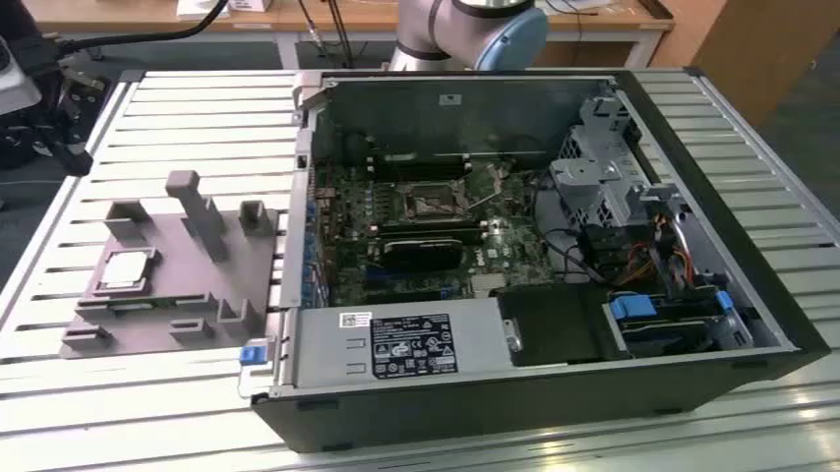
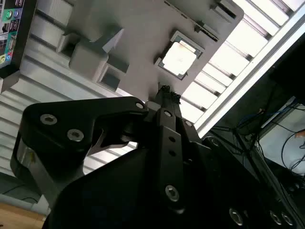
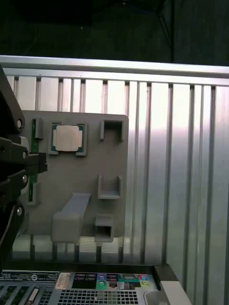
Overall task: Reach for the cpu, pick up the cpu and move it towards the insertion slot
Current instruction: 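Reach for the cpu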
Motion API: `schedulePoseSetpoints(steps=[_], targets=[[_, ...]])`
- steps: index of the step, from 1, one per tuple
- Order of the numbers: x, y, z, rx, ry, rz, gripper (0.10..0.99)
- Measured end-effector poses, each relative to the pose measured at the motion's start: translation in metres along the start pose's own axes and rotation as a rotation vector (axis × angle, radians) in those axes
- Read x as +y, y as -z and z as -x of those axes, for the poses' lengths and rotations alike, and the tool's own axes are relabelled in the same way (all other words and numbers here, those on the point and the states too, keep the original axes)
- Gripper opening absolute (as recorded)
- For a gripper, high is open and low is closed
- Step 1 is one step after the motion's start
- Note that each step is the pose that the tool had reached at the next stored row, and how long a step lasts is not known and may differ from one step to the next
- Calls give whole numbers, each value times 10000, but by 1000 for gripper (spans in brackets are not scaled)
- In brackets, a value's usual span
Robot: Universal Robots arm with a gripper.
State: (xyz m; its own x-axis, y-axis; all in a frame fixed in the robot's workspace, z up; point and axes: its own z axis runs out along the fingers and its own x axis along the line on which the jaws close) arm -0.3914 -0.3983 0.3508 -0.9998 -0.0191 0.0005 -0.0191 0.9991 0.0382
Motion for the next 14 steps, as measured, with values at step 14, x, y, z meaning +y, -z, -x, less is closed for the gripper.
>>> schedulePoseSetpoints(steps=[14], targets=[[-64, -15, -189, 0, 9, 1, 106]])
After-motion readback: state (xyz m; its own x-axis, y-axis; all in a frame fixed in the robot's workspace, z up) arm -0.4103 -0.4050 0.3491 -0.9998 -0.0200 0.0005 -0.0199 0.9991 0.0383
